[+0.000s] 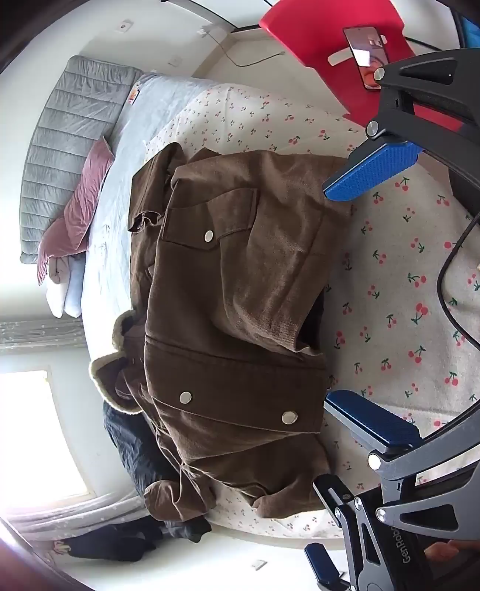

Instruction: Fold large clothes

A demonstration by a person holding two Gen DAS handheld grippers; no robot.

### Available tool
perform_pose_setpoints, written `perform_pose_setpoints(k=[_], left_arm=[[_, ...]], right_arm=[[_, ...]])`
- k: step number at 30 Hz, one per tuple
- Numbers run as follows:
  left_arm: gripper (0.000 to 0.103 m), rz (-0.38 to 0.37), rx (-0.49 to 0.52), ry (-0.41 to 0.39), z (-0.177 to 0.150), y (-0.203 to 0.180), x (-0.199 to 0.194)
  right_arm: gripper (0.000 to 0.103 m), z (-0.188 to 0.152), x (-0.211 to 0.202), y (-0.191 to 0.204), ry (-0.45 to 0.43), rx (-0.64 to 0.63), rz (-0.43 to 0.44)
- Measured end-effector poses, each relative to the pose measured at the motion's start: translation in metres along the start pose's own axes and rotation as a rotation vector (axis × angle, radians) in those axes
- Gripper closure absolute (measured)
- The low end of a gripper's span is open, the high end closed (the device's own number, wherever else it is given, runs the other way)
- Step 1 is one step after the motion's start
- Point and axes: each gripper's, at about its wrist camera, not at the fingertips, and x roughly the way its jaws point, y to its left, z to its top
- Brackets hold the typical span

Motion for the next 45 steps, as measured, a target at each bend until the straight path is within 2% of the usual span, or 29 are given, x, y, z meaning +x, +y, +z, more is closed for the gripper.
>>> perform_pose_setpoints(k=[11, 37, 41, 45], left_arm=[[0.000, 0.009, -0.039, -0.016, 0.002, 0.014, -0.004], [0.000, 0.028, -0.044, -0.021, 0.002, 0.016, -0.005], [0.000, -0.039, -0.056, -0.045, 0.003, 0.019, -0.003], [0.000, -0.113, -0.043, -0.036, 0.010, 0.021, 0.000]], right_arm=[[0.000, 0.003, 0.000, 0.005, 0.001, 0.002, 0.000], [0.000, -0.001, 0.002, -0.002, -0.002, 0.022, 0.013], [0.000, 0.000, 0.003, -0.001, -0.011, 0.005, 0.011], [0.000, 0.005, 0.003, -0.005, -0.048, -0.017, 0.020]])
